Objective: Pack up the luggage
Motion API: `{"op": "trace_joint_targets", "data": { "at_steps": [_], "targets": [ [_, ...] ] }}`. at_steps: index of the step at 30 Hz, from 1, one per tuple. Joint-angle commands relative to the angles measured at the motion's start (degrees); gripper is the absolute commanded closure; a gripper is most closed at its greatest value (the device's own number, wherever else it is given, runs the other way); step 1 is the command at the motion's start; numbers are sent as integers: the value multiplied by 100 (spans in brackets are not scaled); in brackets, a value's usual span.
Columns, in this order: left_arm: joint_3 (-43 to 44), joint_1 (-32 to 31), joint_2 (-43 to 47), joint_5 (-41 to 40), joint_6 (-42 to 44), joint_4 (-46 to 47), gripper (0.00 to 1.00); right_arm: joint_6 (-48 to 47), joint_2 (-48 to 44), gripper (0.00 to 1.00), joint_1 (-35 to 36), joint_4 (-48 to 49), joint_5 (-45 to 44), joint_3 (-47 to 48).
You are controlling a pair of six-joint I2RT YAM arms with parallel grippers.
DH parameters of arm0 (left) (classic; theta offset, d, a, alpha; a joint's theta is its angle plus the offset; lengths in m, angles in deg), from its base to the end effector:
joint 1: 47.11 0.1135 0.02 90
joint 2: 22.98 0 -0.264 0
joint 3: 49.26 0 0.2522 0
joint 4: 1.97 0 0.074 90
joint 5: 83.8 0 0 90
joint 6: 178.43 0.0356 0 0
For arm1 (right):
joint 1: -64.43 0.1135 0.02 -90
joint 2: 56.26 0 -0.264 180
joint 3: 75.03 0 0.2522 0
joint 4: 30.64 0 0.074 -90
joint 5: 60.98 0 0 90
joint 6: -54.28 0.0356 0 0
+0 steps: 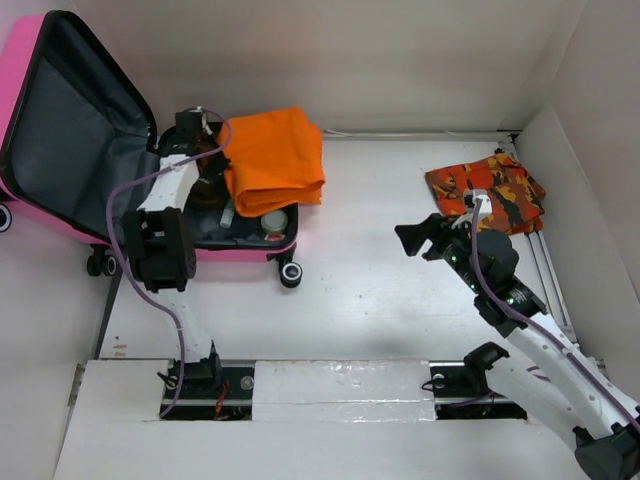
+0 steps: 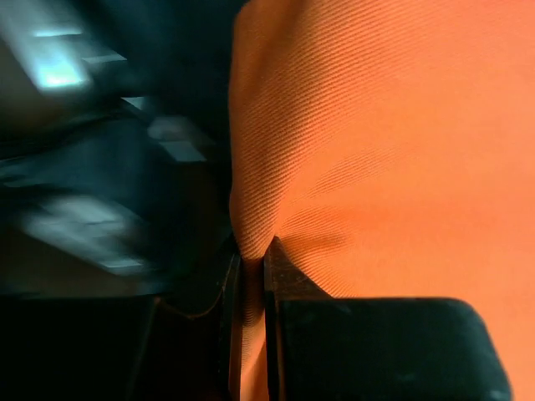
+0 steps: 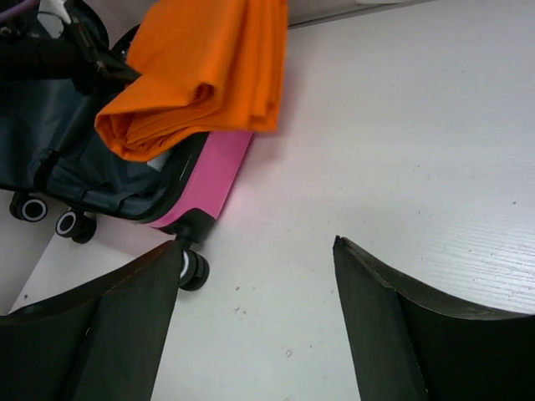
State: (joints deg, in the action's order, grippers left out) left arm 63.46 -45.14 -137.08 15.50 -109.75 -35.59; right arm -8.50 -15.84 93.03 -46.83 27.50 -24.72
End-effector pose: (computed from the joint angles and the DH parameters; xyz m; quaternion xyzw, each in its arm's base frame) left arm 0.4692 0.0104 0.2858 -0.1418 0.8734 -0.1482 0.4416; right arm 0.1553 0.0836 0.3160 -0.0001 0.7449 0.3035 0.5942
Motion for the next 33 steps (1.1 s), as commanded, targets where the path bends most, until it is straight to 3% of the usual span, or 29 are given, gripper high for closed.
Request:
{"op": "trace_joint_targets", "data": {
  "at_steps": [1, 8, 13, 15, 17, 19, 21, 24, 29, 33],
  "targets": [
    [-306, 768, 626, -1079, 224, 385, 100, -59, -17, 22, 40, 376, -85, -34],
    [-193, 769, 468, -2570, 295, 131, 100, -59, 115, 22, 40, 428, -85, -87],
    [1, 883, 468, -3136, -327, -360, 100, -59, 115, 22, 40, 481, -85, -87],
    [71, 831, 730, -3136, -609, -449, 87, -59, 168, 22, 40, 481, -138, -87],
    [-146, 761, 1064, -3057, -872, -197, 62, -59, 228, 22, 40, 481, -138, -87],
    [-376, 559, 1712, -3057, -944, 77, 46, -59, 281, 22, 40, 481, -208, -87],
    [-779, 427, 2153, -3005, -1075, 560, 38, -59, 334, 22, 40, 481, -349, -87],
    [-1315, 85, 2918, -2732, -1234, 1078, 36, -59, 448, 21, 40, 481, -629, -87],
    [-1871, -1363, 3447, -2837, -1234, 1554, 36, 318, 983, 24, 40, 332, -1901, 70],
    [-2249, -3565, 3081, -3213, -1296, 1994, 36, 555, 2002, 25, -493, 209, -2378, 509]
  ]
}}
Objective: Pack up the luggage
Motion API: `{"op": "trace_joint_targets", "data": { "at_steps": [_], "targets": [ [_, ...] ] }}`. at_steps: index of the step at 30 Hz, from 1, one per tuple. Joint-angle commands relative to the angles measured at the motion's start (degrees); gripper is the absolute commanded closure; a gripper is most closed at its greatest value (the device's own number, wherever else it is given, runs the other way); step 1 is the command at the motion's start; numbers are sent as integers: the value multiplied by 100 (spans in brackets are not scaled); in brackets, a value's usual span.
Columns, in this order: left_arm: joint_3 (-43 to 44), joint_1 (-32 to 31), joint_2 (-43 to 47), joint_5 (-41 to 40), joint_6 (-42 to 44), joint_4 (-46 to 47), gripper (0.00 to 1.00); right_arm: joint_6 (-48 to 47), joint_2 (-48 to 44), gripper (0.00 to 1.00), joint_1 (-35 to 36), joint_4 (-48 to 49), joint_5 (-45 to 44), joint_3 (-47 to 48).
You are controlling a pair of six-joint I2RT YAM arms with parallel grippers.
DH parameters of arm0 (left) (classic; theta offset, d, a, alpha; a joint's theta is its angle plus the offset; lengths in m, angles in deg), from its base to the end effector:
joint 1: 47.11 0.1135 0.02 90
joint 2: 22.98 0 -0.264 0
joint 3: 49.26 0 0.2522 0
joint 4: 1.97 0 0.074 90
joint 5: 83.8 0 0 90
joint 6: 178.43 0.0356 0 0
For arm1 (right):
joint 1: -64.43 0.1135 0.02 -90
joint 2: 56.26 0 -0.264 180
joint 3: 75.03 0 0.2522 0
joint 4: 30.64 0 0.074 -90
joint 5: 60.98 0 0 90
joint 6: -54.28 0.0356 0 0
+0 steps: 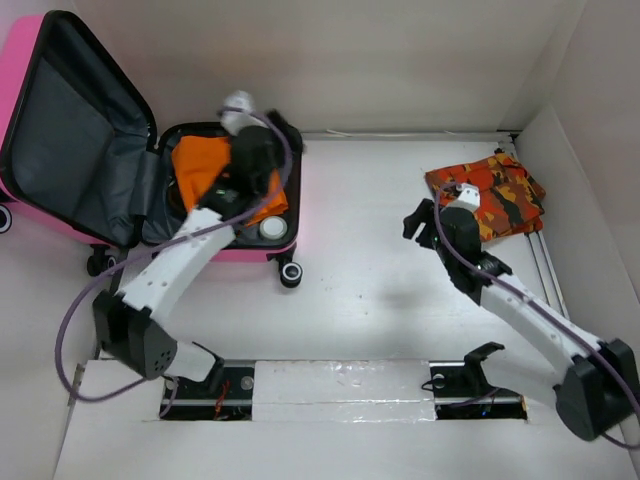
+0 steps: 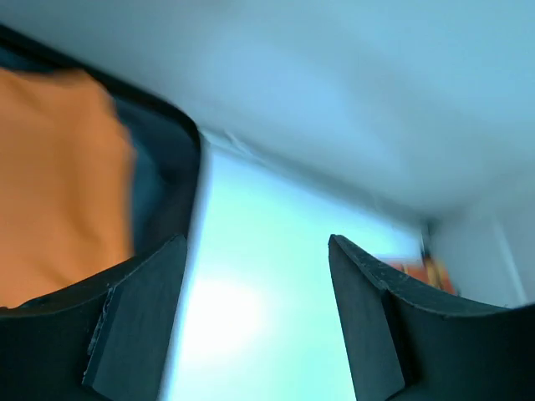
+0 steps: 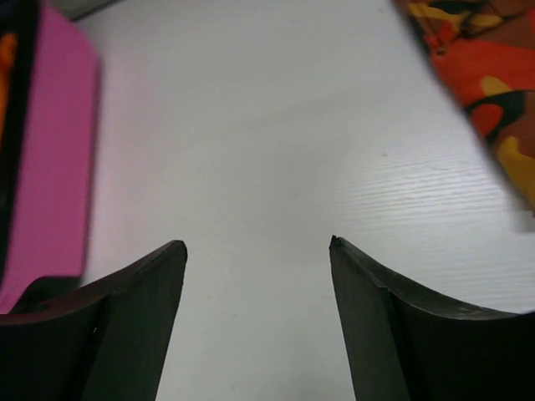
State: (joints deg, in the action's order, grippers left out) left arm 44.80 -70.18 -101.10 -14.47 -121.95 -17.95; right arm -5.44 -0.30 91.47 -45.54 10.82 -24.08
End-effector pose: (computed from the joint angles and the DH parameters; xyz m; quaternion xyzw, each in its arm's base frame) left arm 0.2952 -0.1121 0.4410 -0.1897 0.6814 -0.2179 0.6725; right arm 0.2053 0.0923 0.2735 0.1136 0.8055 0.1583 0.5596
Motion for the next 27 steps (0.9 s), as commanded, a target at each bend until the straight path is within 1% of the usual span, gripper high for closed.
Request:
{"op": "trace_joint_targets", "data": {
  "at_steps": [1, 2, 3, 6, 7, 9, 11, 12, 13, 15, 18, 21, 24, 25, 26, 27],
  "targets": [
    [-496, -1686, -763, -314, -128, 361, 36, 250, 851, 25, -636, -42, -773, 551],
    [-497, -1692, -765, -315, -129, 362, 37, 250, 1046, 25, -639, -43, -773, 657],
    [-584, -2188, -1009, -515, -207, 415, 37, 189, 1231, 25, -961, -104, -825, 754],
    [-883, -2763, -1266, -517, -313, 687, 38, 118, 2022, 24, -1499, -246, -835, 1184],
    [-962, -3043, -1327, -465, -313, 775, 38, 118, 2232, 24, -1840, -298, -643, 1281],
    [-1198, -3247, -1398, -465, -392, 907, 40, 118, 2802, 24, -2115, -298, -344, 1554],
    [-1436, -3396, -1346, -105, -392, 1161, 41, 118, 3164, 24, -2448, -403, 191, 1895],
    [-1681, -3397, -1267, -26, -392, 1380, 41, 31, 3488, 24, -2528, -404, 385, 2002],
    [-1797, -3397, -1214, 131, -392, 1469, 41, 30, 3613, 24, -2599, -552, 561, 2116],
    [-1955, -3397, -1047, 133, -392, 1522, 41, -40, 3824, 24, -2757, -553, 878, 2353],
    [-2289, -3397, -741, 133, -340, 1724, 41, -180, 4273, 25, -3055, -1141, 879, 2800],
    [-2623, -3397, -520, 238, -279, 2163, 41, -304, 4466, 25, -3267, -1510, 722, 2855],
    [-2729, -3397, -519, 309, -278, 2419, 41, -435, 4581, 25, -3267, -1651, 528, 2855],
    [-2729, -3397, -571, 361, -278, 2419, 41, -435, 4660, 27, -3215, -1748, 623, 3047],
    [-2729, -3397, -572, 361, -278, 2419, 41, -531, 4878, 36, -3162, -1870, 563, 3162],
    [-2729, -3397, -624, 449, -278, 2419, 41, -697, 4993, 41, -3110, -2080, 563, 3259]
  ]
}}
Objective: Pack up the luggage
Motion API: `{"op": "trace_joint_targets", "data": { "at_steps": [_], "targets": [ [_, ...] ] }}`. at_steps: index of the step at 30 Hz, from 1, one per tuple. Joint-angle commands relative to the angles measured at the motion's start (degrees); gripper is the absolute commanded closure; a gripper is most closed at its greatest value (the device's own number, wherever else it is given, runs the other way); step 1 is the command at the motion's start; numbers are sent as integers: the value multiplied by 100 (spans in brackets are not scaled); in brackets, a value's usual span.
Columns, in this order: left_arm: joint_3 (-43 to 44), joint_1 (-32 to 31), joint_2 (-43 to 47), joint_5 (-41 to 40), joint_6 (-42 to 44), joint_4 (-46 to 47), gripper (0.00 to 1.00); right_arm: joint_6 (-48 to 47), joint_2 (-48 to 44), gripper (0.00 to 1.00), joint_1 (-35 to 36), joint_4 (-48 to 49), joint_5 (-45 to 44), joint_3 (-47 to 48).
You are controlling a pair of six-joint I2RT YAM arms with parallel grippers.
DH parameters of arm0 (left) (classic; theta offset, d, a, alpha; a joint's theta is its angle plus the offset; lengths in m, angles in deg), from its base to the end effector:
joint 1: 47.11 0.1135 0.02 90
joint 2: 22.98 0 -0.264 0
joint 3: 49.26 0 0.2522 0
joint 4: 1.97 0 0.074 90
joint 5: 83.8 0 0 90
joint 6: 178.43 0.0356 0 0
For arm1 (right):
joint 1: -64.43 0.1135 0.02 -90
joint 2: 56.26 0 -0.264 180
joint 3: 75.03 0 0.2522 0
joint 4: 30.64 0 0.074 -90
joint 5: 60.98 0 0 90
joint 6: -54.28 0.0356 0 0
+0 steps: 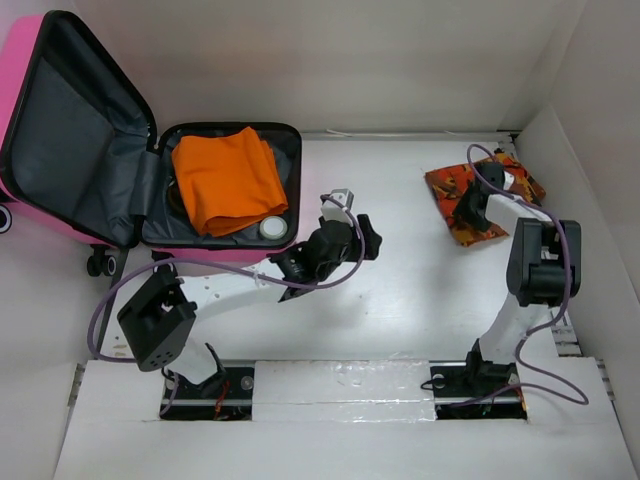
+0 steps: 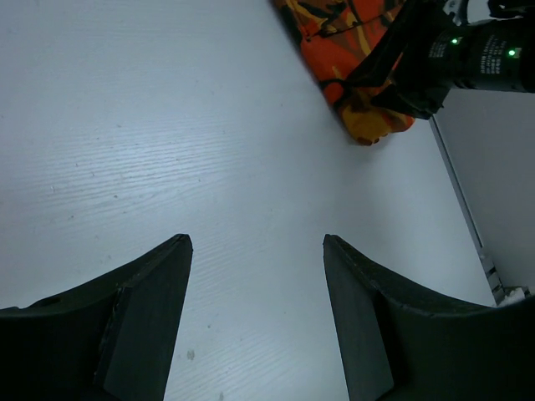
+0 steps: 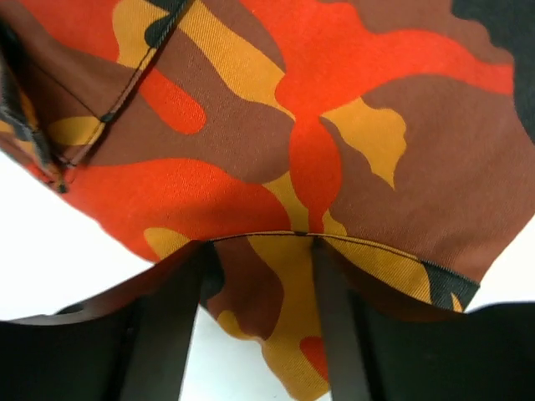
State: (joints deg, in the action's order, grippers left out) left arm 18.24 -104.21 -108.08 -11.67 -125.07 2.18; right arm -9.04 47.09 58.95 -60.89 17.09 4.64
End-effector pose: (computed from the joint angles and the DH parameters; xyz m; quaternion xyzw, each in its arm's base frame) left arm 0.1954 -0.2819 0.2752 0.0431 0.7803 -0.3632 0.5073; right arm 0.3736 -0.0432 0.1811 0.2929 0.8998 -0.0405 0.3208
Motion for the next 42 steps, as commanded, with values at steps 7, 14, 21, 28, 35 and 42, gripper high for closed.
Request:
{"op": "trace_joint_targets", "data": {
  "at_steps": [7, 14, 21, 28, 35, 42],
  "targets": [
    [-363, 6, 196, 222, -71, 529, 41, -839, 599, 81, 741, -1338, -277, 923],
    [-416, 235, 389, 170, -141, 213, 41, -1086, 599, 100, 1242, -1392, 445, 932],
    [-312, 235, 425, -365, -474, -199, 41, -1043, 213, 100, 2110, -1042, 1191, 423],
    [67, 235, 55, -630, -809, -710, 43, -656, -1052, 100, 2727, -461, 1465, -578],
    [233, 235, -384, -410, -976, -657, 45, -532, -3012, 61, 2315, -645, 1008, -772],
    [1357, 340, -1850, 318, -1178, -973, 45, -400, -4638, 38, 1848, -14, 1192, -1519]
  ]
}}
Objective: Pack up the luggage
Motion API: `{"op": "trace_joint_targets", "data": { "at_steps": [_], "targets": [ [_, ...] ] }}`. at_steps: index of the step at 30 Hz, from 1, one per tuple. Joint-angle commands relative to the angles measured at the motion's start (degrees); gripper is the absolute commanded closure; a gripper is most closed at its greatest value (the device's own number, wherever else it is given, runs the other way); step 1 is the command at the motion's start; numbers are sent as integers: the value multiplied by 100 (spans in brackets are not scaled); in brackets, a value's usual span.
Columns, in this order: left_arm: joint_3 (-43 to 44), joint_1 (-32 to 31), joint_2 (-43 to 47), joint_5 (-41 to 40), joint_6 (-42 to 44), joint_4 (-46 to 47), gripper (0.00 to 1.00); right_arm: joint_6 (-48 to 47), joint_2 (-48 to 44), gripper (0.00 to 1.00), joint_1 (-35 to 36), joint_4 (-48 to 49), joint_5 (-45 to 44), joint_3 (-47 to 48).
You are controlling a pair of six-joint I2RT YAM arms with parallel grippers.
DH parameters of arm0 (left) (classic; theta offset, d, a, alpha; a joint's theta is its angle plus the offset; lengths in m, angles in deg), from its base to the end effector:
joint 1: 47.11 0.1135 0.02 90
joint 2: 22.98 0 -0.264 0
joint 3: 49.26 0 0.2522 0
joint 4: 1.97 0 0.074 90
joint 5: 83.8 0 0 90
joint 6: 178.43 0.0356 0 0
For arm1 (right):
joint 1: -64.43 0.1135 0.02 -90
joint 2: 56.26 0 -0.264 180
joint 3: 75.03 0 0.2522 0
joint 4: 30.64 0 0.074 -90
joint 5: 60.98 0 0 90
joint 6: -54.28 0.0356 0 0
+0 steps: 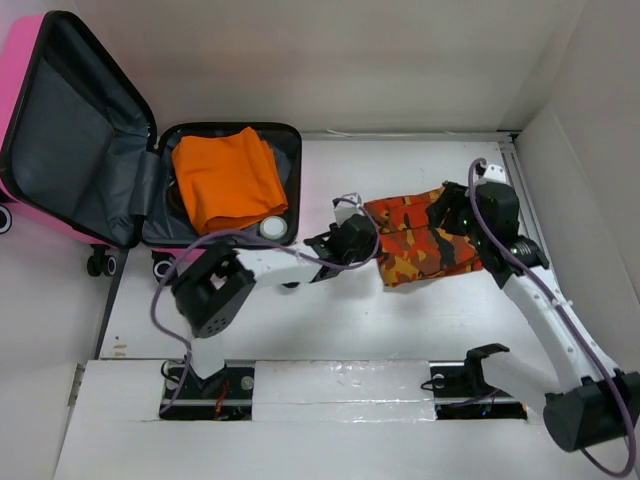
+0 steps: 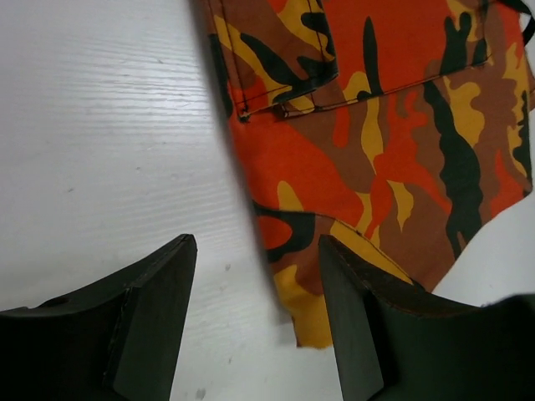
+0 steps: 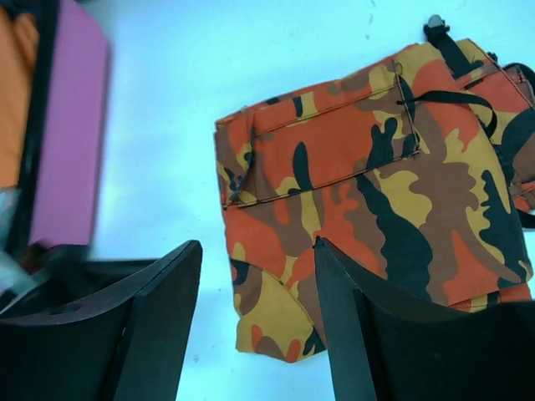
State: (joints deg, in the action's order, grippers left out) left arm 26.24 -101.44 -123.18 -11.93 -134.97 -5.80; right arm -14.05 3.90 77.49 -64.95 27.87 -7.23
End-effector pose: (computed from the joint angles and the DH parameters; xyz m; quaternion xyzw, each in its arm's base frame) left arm 0.2368 -0.3109 0.2164 -0.0227 0.8523 -0.3028 0.4259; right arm 0.2306 0.0528 0.3268 0.0691 0.8483 0.1485 0.5036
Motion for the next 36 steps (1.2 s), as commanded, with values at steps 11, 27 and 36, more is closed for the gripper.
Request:
{"op": "trace_joint_targets", "data": {
  "at_steps": [11, 27, 36],
  "targets": [
    [1736, 388, -2335, 1084, -557, -387, 49, 100, -1217, 36, 109, 544, 571, -877],
    [3766, 1212, -2101, 1584, 1392, -975, 100, 495, -2008, 37, 505, 922, 484, -1158],
    [4461, 2881, -407, 1577, 2589, -2180, 100, 557, -1894, 37, 627, 1431, 694, -1370]
  ]
}}
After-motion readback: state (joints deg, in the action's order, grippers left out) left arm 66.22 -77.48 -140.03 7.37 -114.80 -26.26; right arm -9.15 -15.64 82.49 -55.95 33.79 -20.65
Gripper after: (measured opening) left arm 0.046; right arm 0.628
